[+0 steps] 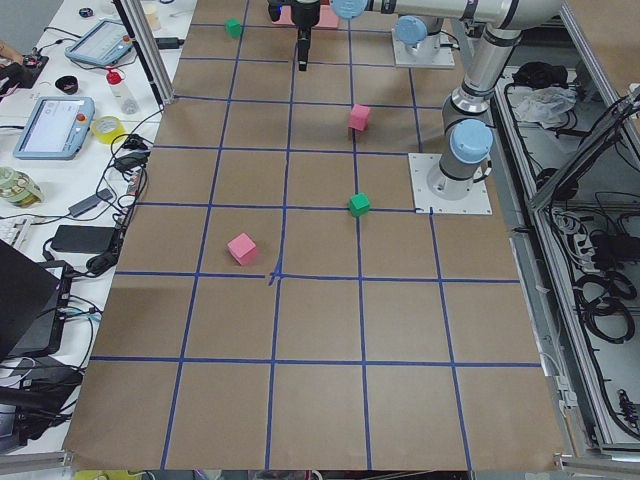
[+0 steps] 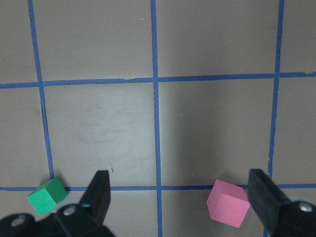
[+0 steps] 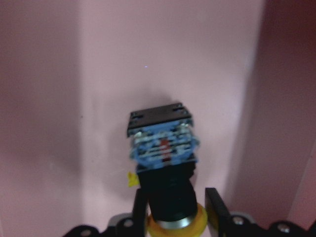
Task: Align button upright
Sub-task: 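Close the right gripper on the button body and lift it from the tray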
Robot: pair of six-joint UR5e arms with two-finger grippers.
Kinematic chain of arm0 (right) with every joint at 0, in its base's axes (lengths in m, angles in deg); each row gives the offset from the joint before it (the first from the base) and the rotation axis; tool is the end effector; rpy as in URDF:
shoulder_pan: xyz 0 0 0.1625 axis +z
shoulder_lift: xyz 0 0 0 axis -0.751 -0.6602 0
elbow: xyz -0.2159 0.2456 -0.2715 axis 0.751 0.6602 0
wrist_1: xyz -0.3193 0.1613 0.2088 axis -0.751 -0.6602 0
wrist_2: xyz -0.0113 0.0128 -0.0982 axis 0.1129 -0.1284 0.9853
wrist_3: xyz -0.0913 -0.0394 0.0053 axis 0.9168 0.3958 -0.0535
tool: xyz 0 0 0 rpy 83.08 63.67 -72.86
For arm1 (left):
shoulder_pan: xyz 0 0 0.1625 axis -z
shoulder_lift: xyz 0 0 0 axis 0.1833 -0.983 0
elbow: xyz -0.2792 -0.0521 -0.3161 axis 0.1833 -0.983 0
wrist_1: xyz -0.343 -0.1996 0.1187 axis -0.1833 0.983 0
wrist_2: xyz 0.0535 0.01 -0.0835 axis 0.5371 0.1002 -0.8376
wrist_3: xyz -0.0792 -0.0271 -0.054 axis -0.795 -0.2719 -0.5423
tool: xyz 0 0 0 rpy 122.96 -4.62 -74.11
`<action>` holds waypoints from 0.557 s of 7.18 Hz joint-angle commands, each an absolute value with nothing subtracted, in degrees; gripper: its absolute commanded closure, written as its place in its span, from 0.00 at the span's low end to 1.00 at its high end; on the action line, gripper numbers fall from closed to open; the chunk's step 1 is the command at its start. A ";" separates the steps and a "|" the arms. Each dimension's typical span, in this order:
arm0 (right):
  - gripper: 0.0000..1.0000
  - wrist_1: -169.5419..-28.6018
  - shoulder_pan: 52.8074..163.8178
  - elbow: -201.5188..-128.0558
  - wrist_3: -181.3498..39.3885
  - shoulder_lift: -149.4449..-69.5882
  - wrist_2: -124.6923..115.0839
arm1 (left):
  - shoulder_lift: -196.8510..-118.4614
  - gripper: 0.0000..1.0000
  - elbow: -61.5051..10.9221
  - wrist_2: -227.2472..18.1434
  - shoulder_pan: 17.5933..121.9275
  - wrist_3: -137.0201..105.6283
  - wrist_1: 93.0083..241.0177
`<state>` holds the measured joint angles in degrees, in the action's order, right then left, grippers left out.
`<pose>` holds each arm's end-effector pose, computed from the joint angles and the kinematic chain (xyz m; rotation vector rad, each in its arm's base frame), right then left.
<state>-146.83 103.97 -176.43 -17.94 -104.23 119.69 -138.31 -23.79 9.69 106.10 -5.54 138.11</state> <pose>-0.2329 -0.5356 0.1873 0.0628 -3.0201 -0.2951 -0.1762 -0.4838 0.4950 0.0243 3.0977 -0.0847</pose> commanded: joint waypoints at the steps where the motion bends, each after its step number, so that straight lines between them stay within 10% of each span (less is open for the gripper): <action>1: 1.00 -146.60 103.96 -176.03 -18.71 -104.83 119.82 | -138.33 0.00 -23.79 9.71 106.10 -5.54 138.01; 4: 1.00 -140.82 104.66 -174.81 -20.80 -112.11 120.52 | -138.33 0.00 -23.79 9.71 106.10 -5.54 138.10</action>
